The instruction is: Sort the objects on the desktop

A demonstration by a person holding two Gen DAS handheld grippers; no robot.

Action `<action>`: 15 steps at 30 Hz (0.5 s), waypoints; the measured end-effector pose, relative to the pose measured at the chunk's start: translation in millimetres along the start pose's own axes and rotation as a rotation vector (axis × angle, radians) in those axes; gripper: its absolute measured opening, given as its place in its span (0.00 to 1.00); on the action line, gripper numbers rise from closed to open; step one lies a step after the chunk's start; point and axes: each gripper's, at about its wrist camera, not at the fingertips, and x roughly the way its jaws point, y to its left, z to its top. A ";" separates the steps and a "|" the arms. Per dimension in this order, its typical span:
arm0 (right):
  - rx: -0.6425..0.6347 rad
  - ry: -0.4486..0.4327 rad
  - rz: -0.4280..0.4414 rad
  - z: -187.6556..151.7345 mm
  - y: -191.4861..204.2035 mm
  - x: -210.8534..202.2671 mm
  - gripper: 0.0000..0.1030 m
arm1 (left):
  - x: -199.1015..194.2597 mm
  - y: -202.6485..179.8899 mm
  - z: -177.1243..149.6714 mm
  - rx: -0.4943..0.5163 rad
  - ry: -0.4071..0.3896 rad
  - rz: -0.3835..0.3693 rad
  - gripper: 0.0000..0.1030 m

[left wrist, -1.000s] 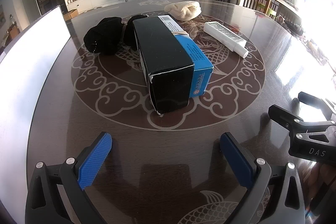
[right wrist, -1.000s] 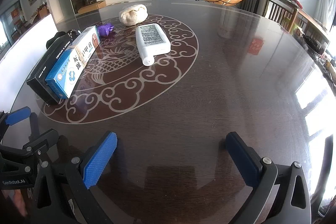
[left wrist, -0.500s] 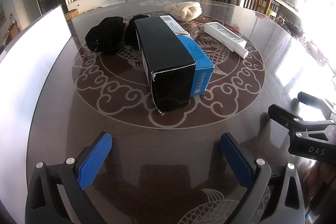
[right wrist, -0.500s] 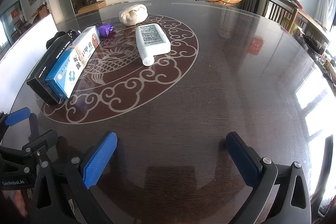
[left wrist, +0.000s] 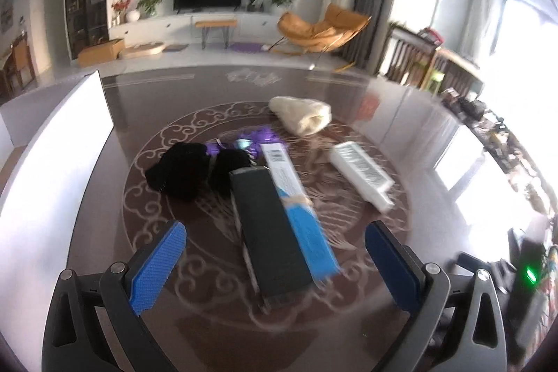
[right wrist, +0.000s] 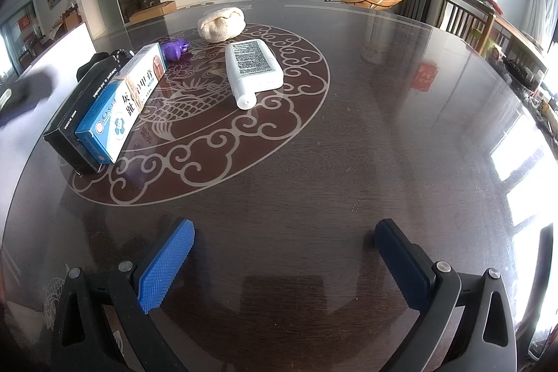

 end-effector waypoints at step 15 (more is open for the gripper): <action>0.000 0.000 0.000 0.3 0.1 0.4 1.00 | 16.0 96.7 -28.9 -0.266 0.107 0.074 1.00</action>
